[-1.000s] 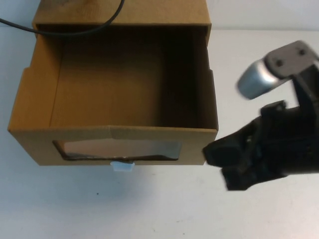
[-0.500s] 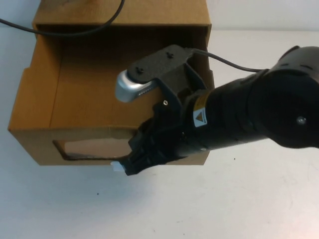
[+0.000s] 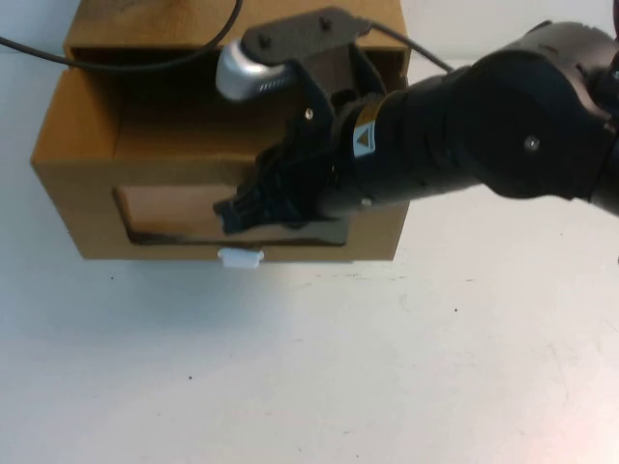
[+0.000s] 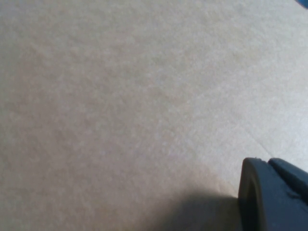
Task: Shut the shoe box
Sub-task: Close the shoe box with your right arm
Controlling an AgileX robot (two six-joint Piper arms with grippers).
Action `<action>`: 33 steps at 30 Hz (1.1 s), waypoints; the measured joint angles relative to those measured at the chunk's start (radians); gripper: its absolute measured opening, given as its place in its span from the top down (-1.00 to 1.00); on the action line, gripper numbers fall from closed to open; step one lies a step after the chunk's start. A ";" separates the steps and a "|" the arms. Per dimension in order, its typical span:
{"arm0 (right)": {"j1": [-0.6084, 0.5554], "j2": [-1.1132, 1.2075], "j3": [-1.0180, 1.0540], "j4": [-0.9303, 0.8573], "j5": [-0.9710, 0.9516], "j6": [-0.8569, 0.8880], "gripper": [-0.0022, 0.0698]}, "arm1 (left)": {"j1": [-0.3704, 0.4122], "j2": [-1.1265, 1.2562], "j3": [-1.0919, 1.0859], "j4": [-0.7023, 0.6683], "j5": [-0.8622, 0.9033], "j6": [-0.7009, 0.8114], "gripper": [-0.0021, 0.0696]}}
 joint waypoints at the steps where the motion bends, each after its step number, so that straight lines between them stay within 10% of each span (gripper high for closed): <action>1: -0.009 0.007 -0.011 0.000 -0.010 0.000 0.97 | 0.000 0.000 0.000 0.000 0.000 0.000 0.95; 33: -0.188 0.304 -0.278 0.181 -0.254 -0.147 0.97 | 0.000 0.000 0.000 0.000 0.000 0.001 0.95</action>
